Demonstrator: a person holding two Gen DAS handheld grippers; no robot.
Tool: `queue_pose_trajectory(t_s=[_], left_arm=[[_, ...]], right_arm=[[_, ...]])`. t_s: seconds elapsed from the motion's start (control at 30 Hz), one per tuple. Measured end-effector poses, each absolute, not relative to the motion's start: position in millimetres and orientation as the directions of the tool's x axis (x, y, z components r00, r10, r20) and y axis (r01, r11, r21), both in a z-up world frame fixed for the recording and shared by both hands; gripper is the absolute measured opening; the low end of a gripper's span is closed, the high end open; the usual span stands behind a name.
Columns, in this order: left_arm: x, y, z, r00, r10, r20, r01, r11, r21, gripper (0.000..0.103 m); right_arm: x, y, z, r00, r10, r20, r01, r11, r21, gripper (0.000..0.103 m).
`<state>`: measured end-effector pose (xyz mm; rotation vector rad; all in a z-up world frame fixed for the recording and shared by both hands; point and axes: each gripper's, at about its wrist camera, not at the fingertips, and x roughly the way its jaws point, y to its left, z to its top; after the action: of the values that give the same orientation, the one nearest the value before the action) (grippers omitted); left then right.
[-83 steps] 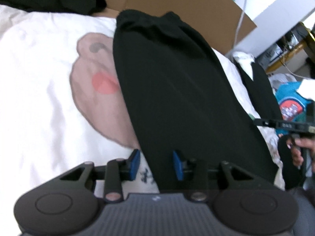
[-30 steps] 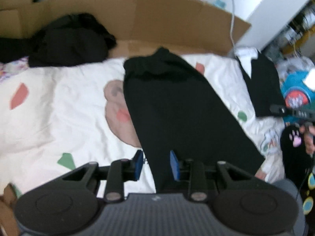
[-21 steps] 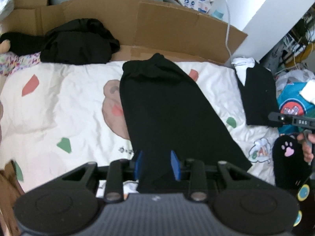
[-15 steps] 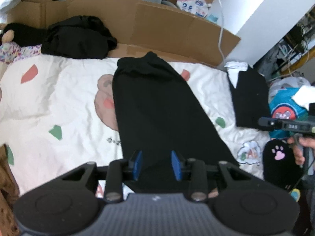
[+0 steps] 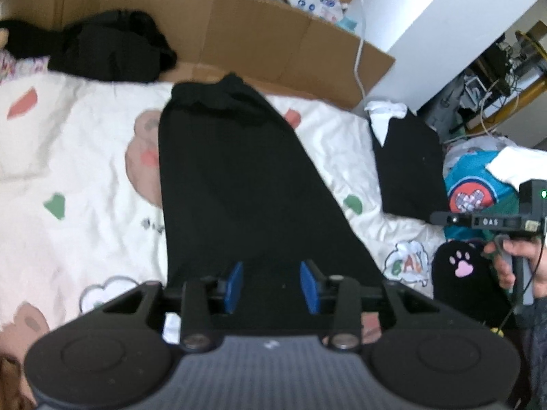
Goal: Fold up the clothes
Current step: 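Position both open tools at the trouser hem end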
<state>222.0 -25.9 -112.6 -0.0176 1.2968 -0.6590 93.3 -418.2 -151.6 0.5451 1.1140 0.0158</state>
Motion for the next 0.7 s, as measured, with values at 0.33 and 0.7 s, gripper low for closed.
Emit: queue_pose_trajectory(t_s=[0.33,0.7], left_arm=[[198.0,10.2,-194.0,0.048,-0.446,-0.894,0.253,0.871,-0.421,0.039],[170.5,30.2,-267.0,-0.035,-0.475,-0.879,0.075,0.876,-0.476,0.037]], right_arm=[[106.8,-407.3,-205.4,0.417,0.278,-0.865,0.318,0.847,0.426,0.061],[114.5,-392.0,-243.4,0.263,0.329,-0.907,0.338,0.849,0.406,0.061]])
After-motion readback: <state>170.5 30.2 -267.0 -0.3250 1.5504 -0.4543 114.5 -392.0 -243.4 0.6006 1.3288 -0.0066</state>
